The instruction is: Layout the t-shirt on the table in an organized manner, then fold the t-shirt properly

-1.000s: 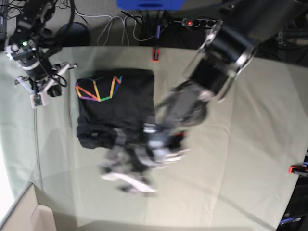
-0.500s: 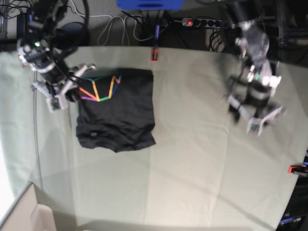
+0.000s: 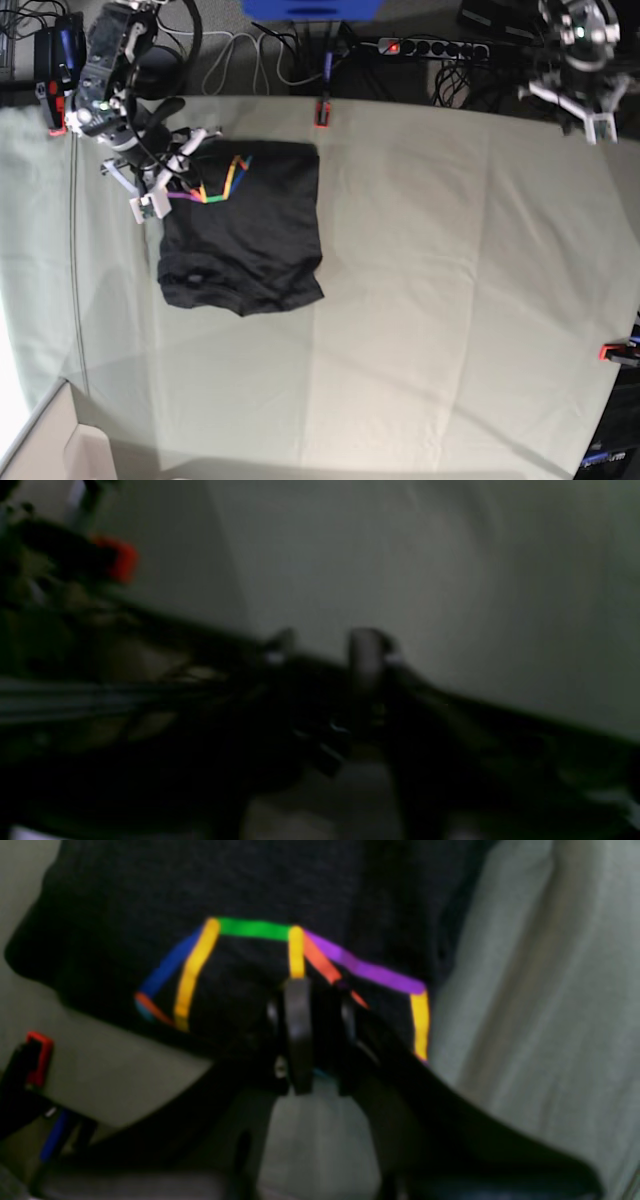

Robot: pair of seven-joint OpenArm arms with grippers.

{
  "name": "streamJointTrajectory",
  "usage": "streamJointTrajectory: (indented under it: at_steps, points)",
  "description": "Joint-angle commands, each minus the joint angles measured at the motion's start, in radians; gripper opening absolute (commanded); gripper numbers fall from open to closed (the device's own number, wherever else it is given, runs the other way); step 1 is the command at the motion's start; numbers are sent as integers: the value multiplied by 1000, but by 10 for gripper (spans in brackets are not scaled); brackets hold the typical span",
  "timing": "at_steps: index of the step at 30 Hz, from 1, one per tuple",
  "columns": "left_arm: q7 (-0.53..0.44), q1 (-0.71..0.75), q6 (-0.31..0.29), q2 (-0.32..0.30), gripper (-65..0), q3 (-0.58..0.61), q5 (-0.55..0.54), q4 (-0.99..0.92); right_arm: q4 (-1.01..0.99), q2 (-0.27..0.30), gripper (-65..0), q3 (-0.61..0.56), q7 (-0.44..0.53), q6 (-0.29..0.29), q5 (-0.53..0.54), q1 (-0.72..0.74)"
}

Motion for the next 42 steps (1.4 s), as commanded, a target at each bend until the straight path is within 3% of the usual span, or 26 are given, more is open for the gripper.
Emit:
streamJointTrajectory:
  at_steps: [1,2,5,9,14,17,19,22,25,31,32,34,38,40,42]
  points:
    - [-20,28,6,-9,-602,-4,-26,18,49,8,-589,40,25,1,52,-7]
    - [-20,43,6,-9,-648,-4,-49,15,78,8,-589,77,25,1,88,-17]
    - [-20,80,6,-9,-640,2,-132,1,165,4,-589,162,15,1,167,-46]
    - [-24,99,4,-7,-650,16,-201,-79,195,4,-588,223,15,1,174,-115]
    - [-29,120,4,-21,-650,148,-178,-245,170,-26,-588,294,15,1,171,-244]
    - [-32,116,4,-68,-650,251,-107,-374,148,-64,-588,350,20,1,170,-305]
    - [-72,83,4,-93,-650,306,-111,-490,95,-64,-588,349,25,1,170,-342]
    - [-238,33,4,-114,-650,355,-104,-694,-53,-64,-589,347,35,1,170,-345]
    - [-407,-62,6,-154,-650,412,-104,-961,-247,-64,-589,327,146,1,118,-317]
    - [-575,-322,18,-242,-650,573,-112,-1526,-608,-64,-589,217,646,1,-122,-288]
    - [-594,-340,18,-242,-650,579,-112,-1557,-668,-64,-589,209,720,-52,-145,-280]
    - [-600,-354,49,-236,-650,581,-114,-1566,-835,-41,-589,189,855,-213,-180,-253]
    - [-600,-362,263,-231,-650,588,-104,-1570,-1301,46,-589,166,1048,-521,-212,-119]
    - [-598,-362,291,-210,-650,590,-104,-1570,-1525,83,-588,165,1152,-616,-212,-50]
    - [-585,-360,290,-197,-650,591,-103,-1572,-1634,89,-587,165,1257,-665,-215,-17]
